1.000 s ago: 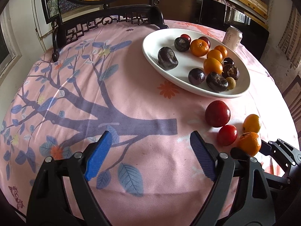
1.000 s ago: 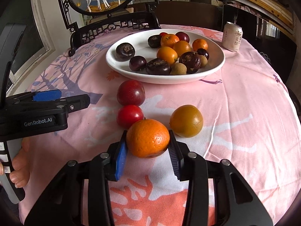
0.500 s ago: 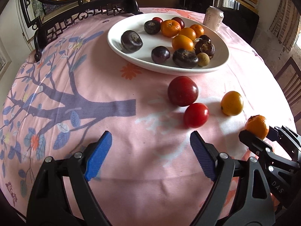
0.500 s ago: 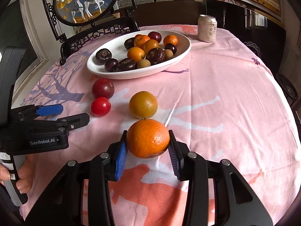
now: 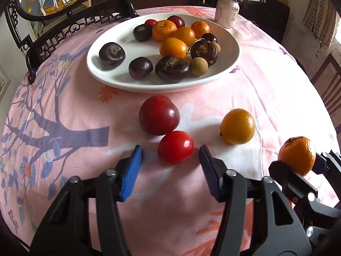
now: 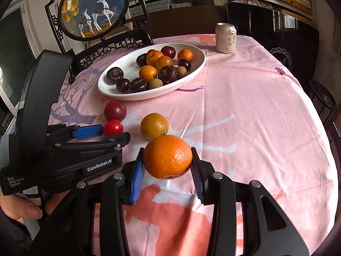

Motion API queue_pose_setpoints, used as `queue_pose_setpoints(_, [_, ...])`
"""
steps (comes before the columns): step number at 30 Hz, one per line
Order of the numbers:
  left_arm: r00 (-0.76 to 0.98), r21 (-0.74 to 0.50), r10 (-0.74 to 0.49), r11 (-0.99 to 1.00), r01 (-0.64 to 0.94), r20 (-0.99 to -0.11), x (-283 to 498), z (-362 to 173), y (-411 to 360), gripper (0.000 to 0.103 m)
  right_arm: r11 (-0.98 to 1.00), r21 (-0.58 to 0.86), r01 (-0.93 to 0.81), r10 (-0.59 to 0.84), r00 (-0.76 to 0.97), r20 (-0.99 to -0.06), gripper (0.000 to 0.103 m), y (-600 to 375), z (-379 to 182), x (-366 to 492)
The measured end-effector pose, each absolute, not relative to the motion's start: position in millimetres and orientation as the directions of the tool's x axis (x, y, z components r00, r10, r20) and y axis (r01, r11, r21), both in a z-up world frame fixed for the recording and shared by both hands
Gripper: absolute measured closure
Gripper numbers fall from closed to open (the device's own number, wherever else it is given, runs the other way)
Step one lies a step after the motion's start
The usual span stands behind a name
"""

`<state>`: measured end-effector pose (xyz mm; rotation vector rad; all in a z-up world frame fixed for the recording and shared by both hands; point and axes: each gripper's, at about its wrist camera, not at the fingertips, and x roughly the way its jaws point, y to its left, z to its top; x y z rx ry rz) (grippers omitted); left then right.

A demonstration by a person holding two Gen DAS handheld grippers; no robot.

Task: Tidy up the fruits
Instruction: 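Grasp the orange with the right tool while the left tool grasps the cherry tomato, then carry the tomato and orange to the plate and release them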

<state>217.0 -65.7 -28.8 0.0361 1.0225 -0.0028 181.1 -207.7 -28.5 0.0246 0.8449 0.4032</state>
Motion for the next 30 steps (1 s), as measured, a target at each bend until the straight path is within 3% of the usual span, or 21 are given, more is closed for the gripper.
queue_pose_setpoints(1, [0.521,0.03,0.011,0.999,0.028,-0.853,216.7,-28.1,-67.3,0.071,0.924,0.18,-0.338,0.358,0.592,-0.722,0.062,-207.6,-28.4,181.1])
queue_pose_setpoints(10, [0.499,0.002,-0.018,0.999,0.039,-0.866,196.8,-24.7,-55.8,0.072,0.926,0.175,-0.335,0.353,0.602,-0.716,0.062,-206.4,-30.3,182.0])
queue_pose_setpoints(18, [0.569,0.012,-0.012,0.999,0.038,-0.822,185.3,6.7,-31.6,0.072,0.928,0.175,-0.328,0.352,0.626,-0.696,0.062,-201.7,-27.4,182.4])
queue_pose_setpoints(30, [0.649,0.023,0.037,0.999,-0.031,-0.76,258.7,45.5,-5.5,0.072,0.905,0.113,-0.41,0.393,0.703,-0.593,0.062,-158.6,29.8,227.0])
